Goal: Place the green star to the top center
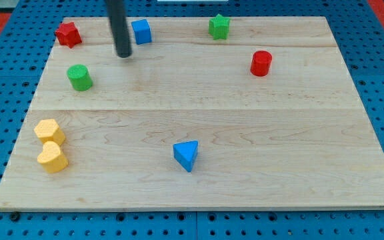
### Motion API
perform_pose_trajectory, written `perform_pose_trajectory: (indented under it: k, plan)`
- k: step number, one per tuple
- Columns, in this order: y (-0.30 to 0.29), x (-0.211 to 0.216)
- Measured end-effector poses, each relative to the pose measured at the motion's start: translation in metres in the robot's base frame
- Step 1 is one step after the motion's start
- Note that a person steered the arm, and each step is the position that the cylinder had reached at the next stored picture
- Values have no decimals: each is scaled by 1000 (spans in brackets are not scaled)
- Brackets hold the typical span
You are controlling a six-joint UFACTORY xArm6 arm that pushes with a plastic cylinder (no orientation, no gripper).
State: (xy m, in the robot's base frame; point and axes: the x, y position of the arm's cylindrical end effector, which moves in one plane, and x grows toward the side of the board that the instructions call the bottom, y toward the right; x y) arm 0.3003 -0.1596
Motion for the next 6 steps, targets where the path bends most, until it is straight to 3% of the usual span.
perform_pose_trajectory:
  k: [1, 3, 6]
  plan:
    - [7, -9]
    - [76, 11]
    - [104, 10]
